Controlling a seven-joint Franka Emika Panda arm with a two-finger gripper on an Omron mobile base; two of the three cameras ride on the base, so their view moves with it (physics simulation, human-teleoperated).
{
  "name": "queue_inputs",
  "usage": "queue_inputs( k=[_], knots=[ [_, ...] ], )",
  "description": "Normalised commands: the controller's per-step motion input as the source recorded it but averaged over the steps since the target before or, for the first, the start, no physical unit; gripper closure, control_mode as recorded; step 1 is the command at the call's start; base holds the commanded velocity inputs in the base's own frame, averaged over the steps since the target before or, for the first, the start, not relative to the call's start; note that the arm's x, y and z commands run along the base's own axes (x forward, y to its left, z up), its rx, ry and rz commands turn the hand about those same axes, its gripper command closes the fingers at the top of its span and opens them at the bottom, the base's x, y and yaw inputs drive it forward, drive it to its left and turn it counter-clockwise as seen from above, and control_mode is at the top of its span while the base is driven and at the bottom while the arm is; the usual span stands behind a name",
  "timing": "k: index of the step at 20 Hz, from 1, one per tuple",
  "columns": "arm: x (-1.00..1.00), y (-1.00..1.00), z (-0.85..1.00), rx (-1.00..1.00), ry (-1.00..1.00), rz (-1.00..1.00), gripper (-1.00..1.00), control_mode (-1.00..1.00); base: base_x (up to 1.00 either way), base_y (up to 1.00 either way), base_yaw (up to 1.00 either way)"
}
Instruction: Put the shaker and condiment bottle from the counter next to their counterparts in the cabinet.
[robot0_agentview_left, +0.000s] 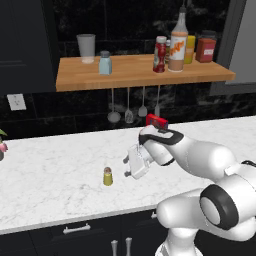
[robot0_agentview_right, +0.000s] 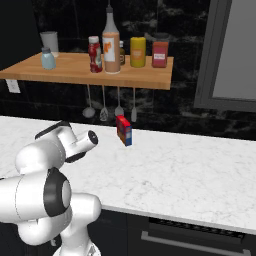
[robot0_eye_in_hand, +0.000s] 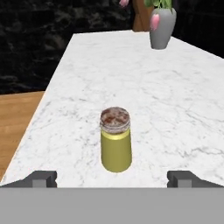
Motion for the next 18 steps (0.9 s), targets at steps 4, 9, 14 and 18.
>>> queue_inputs(
  k=[4,9,14,18],
  knots=[
    [0.10,0.00,-0.02,-0.01,0.00,0.00,-1.00,-1.00,0.00,0.00,0.00],
    [0.10,0.04,-0.13,0.00,0.00,0.00,-1.00,-1.00,0.00,0.00,0.00],
    [0.00,0.24,-0.09,0.00,0.00,0.00,-1.00,-1.00,0.00,0.00,0.00],
    [0.00,0.38,-0.08,0.00,0.00,0.00,-1.00,-1.00,0.00,0.00,0.00]
  ],
)
